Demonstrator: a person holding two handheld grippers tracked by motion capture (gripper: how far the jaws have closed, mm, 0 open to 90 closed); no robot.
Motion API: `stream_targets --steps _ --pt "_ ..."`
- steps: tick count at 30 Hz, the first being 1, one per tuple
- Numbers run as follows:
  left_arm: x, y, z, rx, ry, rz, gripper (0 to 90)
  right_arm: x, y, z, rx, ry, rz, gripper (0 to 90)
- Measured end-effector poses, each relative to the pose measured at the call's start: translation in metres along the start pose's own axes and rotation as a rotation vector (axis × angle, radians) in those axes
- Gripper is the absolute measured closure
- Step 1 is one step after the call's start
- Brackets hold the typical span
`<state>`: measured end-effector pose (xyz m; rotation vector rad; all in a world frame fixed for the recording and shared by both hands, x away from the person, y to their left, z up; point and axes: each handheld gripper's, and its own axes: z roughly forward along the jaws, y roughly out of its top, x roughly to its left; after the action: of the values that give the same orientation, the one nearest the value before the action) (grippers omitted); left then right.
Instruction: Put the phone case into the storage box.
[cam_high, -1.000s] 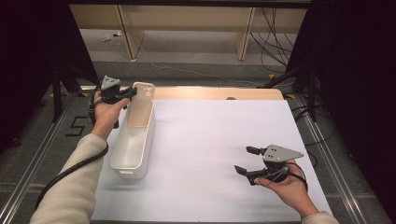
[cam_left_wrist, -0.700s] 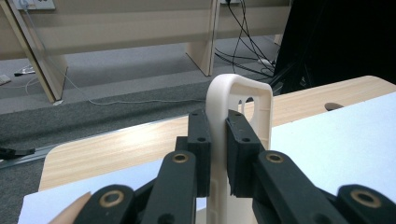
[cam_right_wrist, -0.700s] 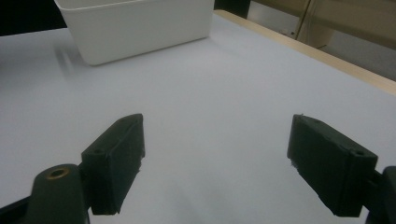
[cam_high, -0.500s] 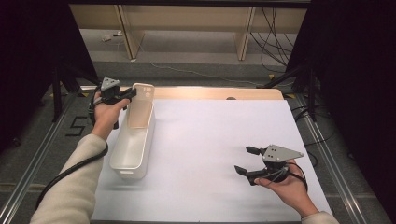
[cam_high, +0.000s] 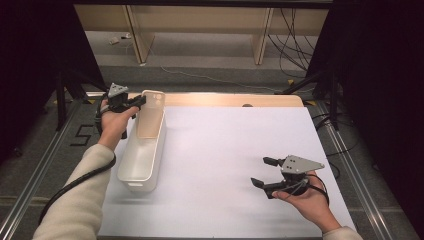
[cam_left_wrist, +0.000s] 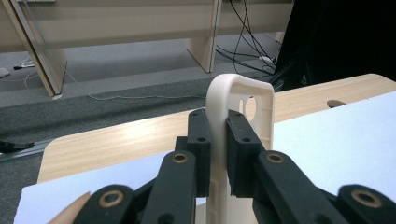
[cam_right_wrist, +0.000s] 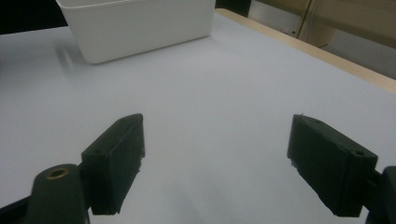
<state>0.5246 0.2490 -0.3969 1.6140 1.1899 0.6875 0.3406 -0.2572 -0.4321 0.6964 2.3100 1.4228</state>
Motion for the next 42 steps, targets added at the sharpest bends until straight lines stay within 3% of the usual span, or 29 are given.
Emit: stream_targets --steps 17,42 --pt "0.0021 -0.0009 0.0008 0.013 0.006 -0.016 80.5 -0.0001 -0.0001 0.0002 0.0 0.001 -0.001 20.2" --pt "0.0069 -0.0045 0.0049 0.077 0.03 -0.002 76.0 -0.0004 -0.0007 0.0012 0.001 0.004 0.0 20.2"
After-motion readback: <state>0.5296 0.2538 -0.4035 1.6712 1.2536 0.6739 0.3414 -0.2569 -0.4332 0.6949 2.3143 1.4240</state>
